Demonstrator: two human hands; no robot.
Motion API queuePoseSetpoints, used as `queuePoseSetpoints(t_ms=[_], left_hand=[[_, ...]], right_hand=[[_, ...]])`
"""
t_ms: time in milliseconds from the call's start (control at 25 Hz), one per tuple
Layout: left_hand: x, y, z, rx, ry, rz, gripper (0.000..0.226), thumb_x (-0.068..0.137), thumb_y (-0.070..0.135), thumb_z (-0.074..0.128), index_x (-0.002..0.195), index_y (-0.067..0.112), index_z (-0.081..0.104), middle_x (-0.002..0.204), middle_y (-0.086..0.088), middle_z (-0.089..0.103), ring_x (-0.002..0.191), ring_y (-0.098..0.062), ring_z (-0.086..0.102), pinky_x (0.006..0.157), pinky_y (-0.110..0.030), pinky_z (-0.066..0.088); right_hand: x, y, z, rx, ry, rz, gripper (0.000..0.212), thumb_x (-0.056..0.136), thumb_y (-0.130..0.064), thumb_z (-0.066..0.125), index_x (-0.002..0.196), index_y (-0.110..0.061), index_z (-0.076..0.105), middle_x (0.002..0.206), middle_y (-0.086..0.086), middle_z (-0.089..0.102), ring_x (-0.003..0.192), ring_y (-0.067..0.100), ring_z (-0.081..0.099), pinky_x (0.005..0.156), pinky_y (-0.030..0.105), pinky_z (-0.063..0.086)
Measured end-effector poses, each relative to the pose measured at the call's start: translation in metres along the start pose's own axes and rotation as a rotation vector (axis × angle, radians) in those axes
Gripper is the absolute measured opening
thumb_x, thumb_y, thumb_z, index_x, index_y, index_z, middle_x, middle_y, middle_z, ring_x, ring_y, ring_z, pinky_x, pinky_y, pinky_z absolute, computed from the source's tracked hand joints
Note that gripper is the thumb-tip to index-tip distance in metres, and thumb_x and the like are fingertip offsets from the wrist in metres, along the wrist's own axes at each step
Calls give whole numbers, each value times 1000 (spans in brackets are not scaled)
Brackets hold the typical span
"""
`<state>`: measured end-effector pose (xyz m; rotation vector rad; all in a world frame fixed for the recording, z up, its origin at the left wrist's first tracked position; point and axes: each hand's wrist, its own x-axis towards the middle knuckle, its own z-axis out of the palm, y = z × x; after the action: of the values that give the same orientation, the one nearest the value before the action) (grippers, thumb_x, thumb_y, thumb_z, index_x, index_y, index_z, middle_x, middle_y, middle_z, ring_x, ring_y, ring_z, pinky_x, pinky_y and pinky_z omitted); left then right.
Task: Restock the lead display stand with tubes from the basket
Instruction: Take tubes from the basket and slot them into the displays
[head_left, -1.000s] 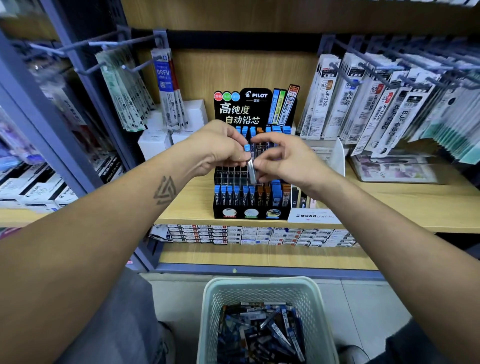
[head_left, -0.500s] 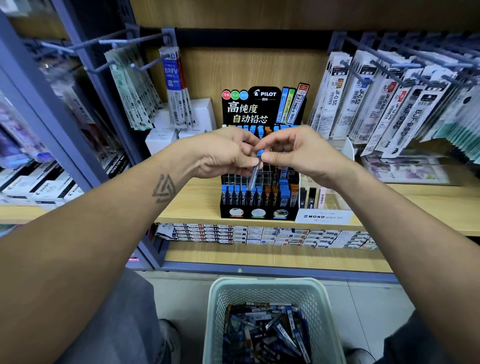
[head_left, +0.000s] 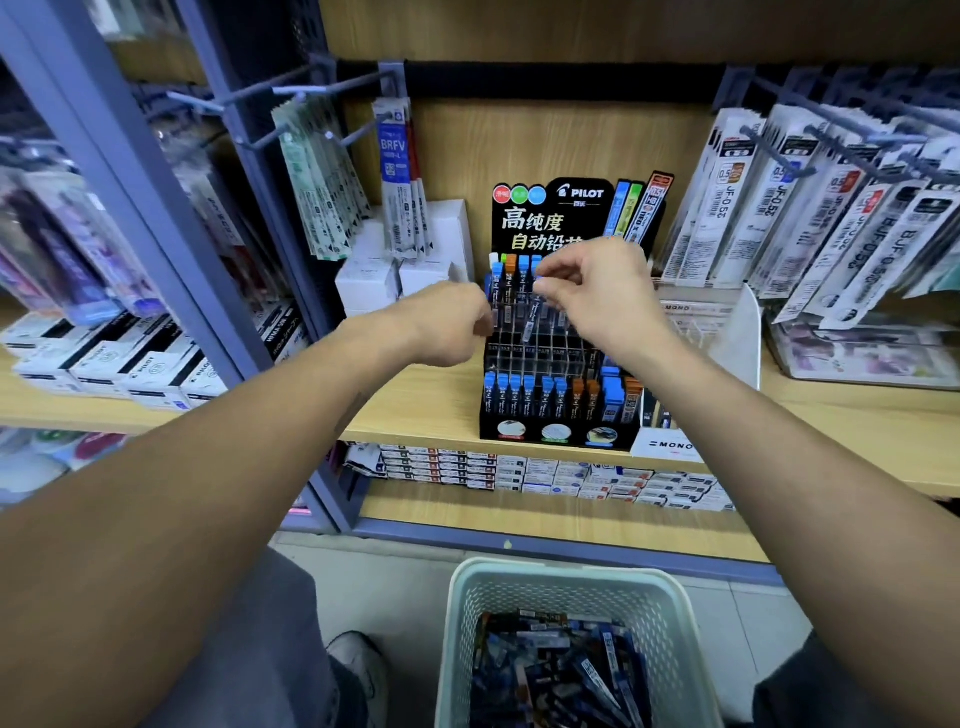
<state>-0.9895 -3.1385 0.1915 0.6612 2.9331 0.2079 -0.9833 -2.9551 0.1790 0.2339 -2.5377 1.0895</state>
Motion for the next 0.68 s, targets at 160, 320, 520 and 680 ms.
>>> queuePoseSetpoints(t_ms=[160, 320, 520, 680], left_hand=[[-13, -8, 7, 87, -198, 77, 71, 86, -11, 37, 151, 18, 44, 156, -2, 43, 142, -22, 41, 114, -32, 37], [-19, -8, 7, 166, -304, 91, 74, 87, -8, 37, 156, 19, 32, 163, 1, 30, 147, -22, 32, 118, -34, 31], [-13, -4, 7, 247, -353, 54, 66, 93, 3, 41, 157, 17, 30, 163, -1, 29, 146, -23, 33, 117, -34, 32], [-11, -2, 7, 232, -376, 6, 67, 95, 6, 44, 159, 18, 26, 163, -2, 30, 147, -23, 33, 118, -34, 31]], right_hand=[[4, -8, 20, -61, -6, -66, 15, 89, -12, 74, 104, -11, 75, 85, -2, 68, 81, 14, 66, 85, 36, 57], [5, -7, 31, -107, -12, -71, 13, 89, -15, 74, 101, -12, 75, 85, -4, 68, 82, 12, 65, 85, 34, 56], [7, -10, 40, -51, 3, -75, 9, 88, -13, 75, 96, -12, 77, 82, -4, 69, 80, 12, 66, 82, 34, 57], [8, -12, 44, -45, -6, -95, 7, 88, -14, 75, 95, -13, 78, 85, -2, 72, 80, 12, 66, 81, 34, 57]])
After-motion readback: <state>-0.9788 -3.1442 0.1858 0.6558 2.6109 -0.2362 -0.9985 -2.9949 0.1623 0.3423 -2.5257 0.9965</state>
